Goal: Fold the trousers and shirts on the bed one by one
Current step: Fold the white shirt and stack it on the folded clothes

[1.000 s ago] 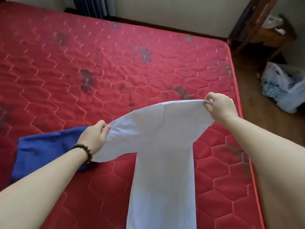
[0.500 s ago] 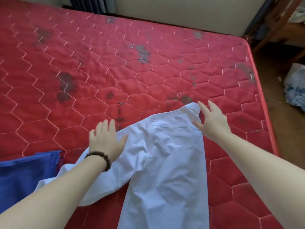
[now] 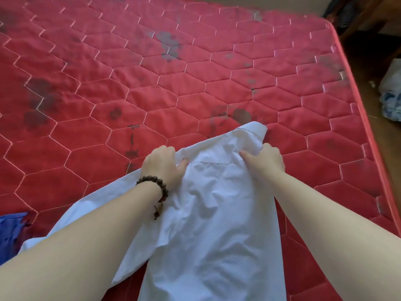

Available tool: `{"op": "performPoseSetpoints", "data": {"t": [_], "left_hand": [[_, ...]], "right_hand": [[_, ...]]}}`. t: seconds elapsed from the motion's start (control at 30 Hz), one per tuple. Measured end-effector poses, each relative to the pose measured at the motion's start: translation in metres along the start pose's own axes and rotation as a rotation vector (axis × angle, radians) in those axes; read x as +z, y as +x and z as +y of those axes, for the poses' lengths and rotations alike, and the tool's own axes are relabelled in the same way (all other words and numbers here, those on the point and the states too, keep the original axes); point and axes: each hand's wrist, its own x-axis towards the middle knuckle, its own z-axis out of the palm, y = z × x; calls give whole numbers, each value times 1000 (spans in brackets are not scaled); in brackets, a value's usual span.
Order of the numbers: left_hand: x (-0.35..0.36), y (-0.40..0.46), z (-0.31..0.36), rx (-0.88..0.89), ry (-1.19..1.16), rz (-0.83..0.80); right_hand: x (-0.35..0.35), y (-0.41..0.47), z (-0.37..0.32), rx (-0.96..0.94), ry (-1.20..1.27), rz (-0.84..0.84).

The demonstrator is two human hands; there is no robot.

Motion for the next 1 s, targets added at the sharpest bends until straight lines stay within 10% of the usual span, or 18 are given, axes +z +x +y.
{"op": "performPoseSetpoints", "data": {"t": [0.2,0.4,0.53,0.9,1.0], "left_hand": [[-16,12,5,-5,-218,77],[-9,-6,47,150,1,220],[35,-52,60,316,144,-99],[37,-45,48,239,205,-172],[23,-66,51,249,262,-71]], "right_hand": [[-13,12,-11,-161,255,29],[-5,-11,-19,-383,-162,442],[39,-45,-2,-565,-412,131],[30,-42,20,-469,-285,-72],[24,-75,30,-546,-241,90]]}}
